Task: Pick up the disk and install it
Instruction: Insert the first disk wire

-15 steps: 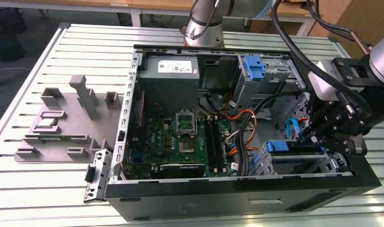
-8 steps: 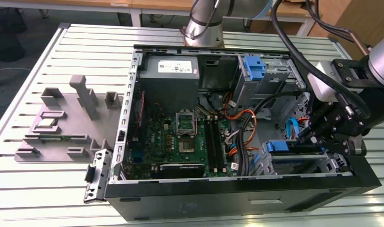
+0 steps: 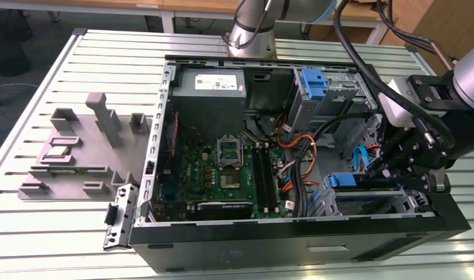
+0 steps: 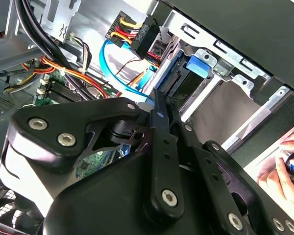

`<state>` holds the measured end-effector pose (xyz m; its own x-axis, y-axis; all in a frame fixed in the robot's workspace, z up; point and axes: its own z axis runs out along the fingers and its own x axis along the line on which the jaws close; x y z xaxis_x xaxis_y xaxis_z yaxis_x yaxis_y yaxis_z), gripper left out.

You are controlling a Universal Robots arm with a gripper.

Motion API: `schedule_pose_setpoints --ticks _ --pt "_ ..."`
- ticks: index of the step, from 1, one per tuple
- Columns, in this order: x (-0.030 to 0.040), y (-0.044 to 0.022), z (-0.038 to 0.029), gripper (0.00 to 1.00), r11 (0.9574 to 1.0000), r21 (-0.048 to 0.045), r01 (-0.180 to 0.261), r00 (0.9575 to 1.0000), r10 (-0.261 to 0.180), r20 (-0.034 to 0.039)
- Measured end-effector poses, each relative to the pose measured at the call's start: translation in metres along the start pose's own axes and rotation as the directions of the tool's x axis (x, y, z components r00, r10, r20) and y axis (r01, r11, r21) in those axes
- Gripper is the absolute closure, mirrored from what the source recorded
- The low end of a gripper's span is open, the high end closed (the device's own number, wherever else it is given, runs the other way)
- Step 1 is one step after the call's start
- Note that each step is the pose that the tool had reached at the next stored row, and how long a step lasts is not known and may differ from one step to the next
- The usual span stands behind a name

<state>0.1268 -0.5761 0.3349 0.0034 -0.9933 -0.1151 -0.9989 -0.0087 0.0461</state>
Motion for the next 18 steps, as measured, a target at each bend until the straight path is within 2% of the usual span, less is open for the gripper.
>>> schedule_pose_setpoints --ticks 8,18 --pt "0.0004 -0.0002 0.0036 0.84 1.0000 0.0000 0.000 1.0000 0.000 0.0000" --pt "0.0005 -0.0002 0.0042 0.84 1.0000 0.0000 0.000 1.0000 0.000 0.0003"
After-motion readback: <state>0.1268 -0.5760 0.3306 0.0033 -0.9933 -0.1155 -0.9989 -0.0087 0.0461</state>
